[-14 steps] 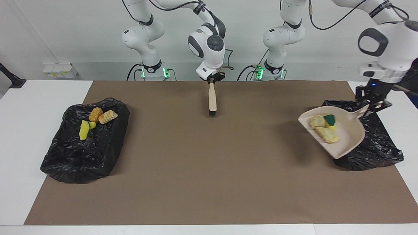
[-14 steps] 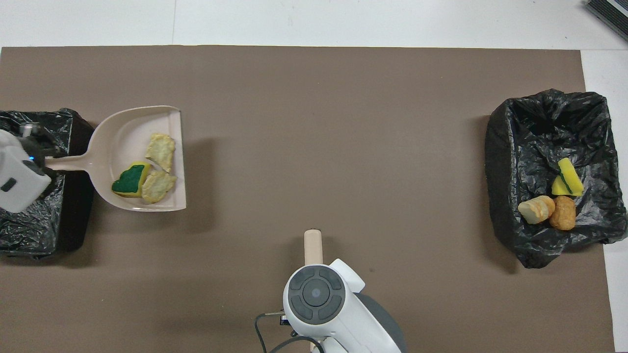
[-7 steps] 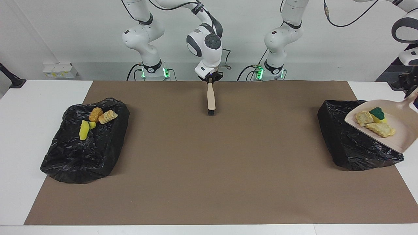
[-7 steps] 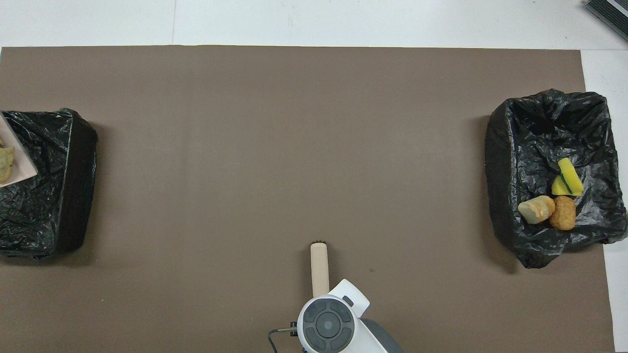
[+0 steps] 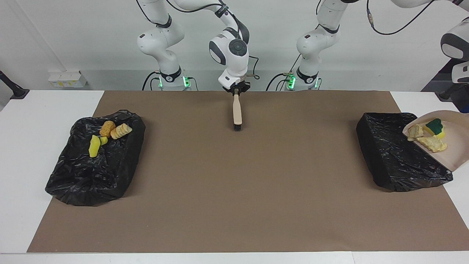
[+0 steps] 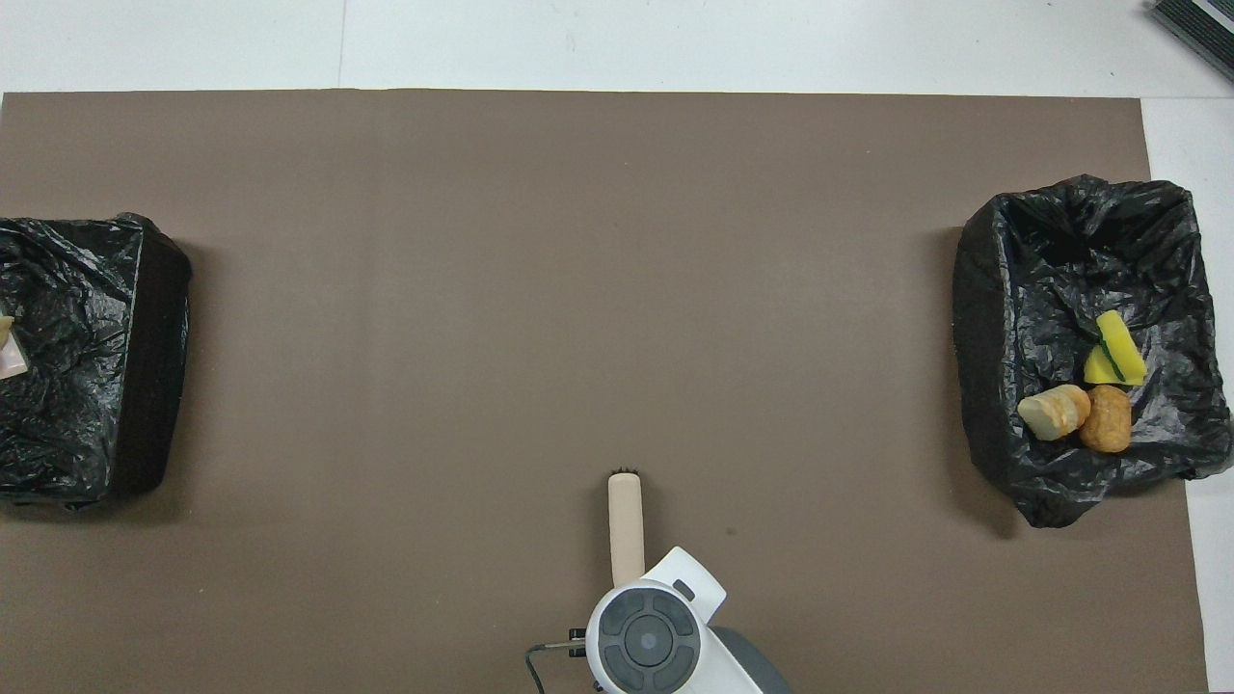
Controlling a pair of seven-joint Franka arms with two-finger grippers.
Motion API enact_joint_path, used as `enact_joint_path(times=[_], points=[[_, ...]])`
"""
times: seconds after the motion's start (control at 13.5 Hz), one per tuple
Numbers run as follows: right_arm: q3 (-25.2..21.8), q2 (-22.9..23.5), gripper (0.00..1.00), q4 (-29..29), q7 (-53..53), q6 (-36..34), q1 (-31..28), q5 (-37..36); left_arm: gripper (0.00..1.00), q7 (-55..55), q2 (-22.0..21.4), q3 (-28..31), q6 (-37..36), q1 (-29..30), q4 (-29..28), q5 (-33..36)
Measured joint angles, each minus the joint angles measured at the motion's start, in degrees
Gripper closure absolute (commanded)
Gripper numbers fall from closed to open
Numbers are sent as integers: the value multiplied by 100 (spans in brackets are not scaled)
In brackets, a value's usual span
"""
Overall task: Sweep and dump trash in bin
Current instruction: 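Tip the dustpan with the left gripper to dump the chunks into the bin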
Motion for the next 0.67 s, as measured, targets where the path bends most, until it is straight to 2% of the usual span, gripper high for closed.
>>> enact_joint_path(times=[0.15, 0.3, 0.37, 0.67], points=[[-5, 0, 37, -2, -13, 2, -9, 0, 100, 0, 0, -13, 21, -2, 1, 521], [-14, 0, 0, 0, -86, 2, -11, 0, 100, 0, 0, -21, 44, -6, 0, 779], [-16, 1, 0, 7, -124, 2, -13, 0, 100, -5, 0, -26, 53, -34, -4, 866], [-26, 32, 0, 289, -205, 25, -237, -5, 100, -361, -31, -48, 53, -444, -10, 2039]])
